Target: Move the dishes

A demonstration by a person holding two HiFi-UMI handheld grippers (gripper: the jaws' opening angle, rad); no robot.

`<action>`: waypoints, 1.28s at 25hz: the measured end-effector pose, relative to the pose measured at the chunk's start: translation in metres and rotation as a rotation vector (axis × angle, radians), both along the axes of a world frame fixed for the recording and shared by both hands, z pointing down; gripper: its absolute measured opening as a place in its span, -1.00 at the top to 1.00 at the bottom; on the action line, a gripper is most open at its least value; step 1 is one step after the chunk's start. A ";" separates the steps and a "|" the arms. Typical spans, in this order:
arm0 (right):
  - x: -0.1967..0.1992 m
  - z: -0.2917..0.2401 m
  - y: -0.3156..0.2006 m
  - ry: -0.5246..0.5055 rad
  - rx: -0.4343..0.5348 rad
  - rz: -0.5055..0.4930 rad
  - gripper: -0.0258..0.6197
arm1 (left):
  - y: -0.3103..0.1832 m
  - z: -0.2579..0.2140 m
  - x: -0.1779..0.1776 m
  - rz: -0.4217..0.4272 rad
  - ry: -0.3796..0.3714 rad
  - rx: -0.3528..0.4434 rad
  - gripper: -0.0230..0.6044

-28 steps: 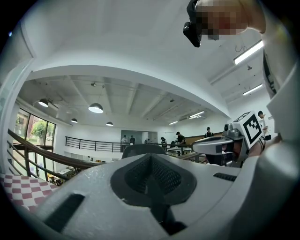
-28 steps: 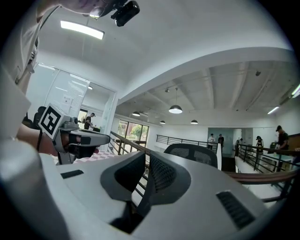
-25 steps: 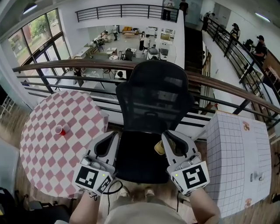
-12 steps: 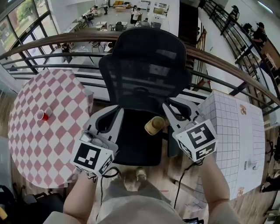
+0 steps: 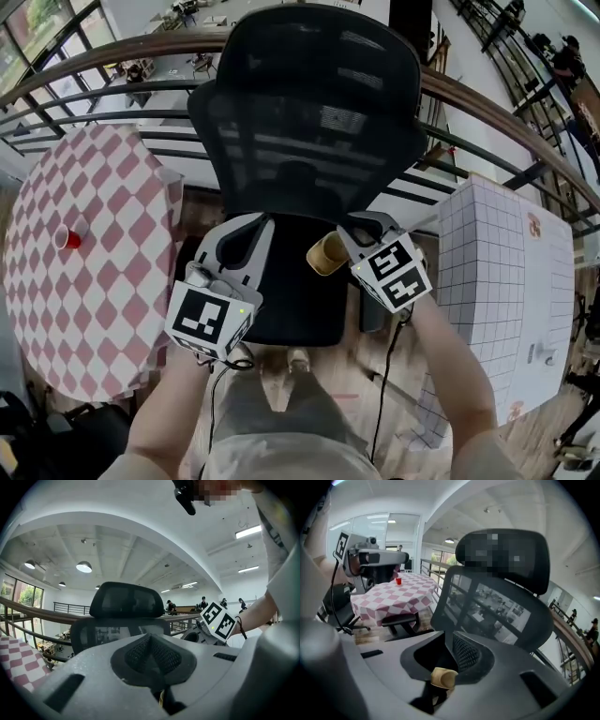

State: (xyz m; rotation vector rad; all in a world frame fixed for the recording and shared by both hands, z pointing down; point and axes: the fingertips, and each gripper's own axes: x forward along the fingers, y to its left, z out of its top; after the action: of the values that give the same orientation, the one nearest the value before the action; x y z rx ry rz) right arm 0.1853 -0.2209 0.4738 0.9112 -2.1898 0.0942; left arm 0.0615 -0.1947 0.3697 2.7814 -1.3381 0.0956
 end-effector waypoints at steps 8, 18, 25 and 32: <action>0.010 0.140 -0.011 0.083 -0.186 -0.030 0.64 | -0.023 0.080 0.029 0.025 -0.009 -0.034 0.89; 0.031 0.273 -0.018 0.225 -0.255 -0.017 0.63 | -0.030 0.199 0.038 0.056 -0.043 -0.137 0.88; 0.044 0.354 -0.011 0.292 -0.327 -0.005 0.63 | -0.032 0.265 0.039 0.039 -0.007 -0.212 0.88; 0.044 0.404 -0.015 0.414 -0.325 0.019 0.63 | -0.020 0.315 0.050 0.077 -0.069 -0.244 0.89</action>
State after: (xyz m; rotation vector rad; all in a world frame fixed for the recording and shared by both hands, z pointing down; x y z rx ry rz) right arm 0.2289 -0.2362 0.8781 0.6947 -1.7199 0.2405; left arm 0.1116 -0.2150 0.6850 2.6441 -1.1452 0.3375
